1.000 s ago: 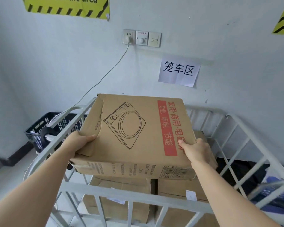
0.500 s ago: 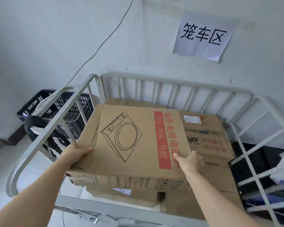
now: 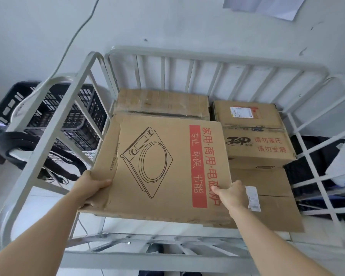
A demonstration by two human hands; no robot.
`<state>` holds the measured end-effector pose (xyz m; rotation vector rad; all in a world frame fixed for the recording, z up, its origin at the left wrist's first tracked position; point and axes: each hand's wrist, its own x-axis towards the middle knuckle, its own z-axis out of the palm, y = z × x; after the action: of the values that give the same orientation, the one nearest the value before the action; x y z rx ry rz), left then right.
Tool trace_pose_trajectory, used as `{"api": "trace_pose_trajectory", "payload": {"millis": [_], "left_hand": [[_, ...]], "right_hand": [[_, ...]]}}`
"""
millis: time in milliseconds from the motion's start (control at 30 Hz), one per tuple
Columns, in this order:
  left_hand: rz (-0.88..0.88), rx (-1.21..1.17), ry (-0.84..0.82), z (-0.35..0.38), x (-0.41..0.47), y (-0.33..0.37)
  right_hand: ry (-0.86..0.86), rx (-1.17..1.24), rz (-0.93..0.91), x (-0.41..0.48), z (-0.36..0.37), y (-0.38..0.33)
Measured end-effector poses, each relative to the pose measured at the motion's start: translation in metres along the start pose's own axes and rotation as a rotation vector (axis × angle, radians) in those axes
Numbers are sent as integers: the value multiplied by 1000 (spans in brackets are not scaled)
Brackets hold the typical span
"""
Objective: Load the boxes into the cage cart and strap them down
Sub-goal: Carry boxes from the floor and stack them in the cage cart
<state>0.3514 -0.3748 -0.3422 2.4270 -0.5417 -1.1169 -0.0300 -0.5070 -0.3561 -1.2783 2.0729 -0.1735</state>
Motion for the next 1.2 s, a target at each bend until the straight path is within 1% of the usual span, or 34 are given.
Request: {"api": "trace_pose_trajectory", "payload": {"millis": [200, 333, 500, 667, 833, 1000, 1200], "left_hand": [[10, 59, -82, -13, 14, -14], [30, 95, -125, -20, 12, -12], [25, 124, -154, -25, 7, -13], [-4, 129, -217, -25, 0, -17], [-38, 95, -215, -23, 5, -30], [-58, 89, -173, -17, 17, -33], [-124, 63, -207, 6, 41, -51]], "right_hand": [[-55, 29, 64, -10, 4, 10], [-60, 27, 85, -20, -2, 10], [-87, 2, 102, -29, -8, 14], [-131, -37, 112, -33, -12, 17], [-155, -51, 110, -32, -6, 13], [-156, -45, 115, -26, 13, 10], [-178, -69, 115, -7, 42, 14]]}}
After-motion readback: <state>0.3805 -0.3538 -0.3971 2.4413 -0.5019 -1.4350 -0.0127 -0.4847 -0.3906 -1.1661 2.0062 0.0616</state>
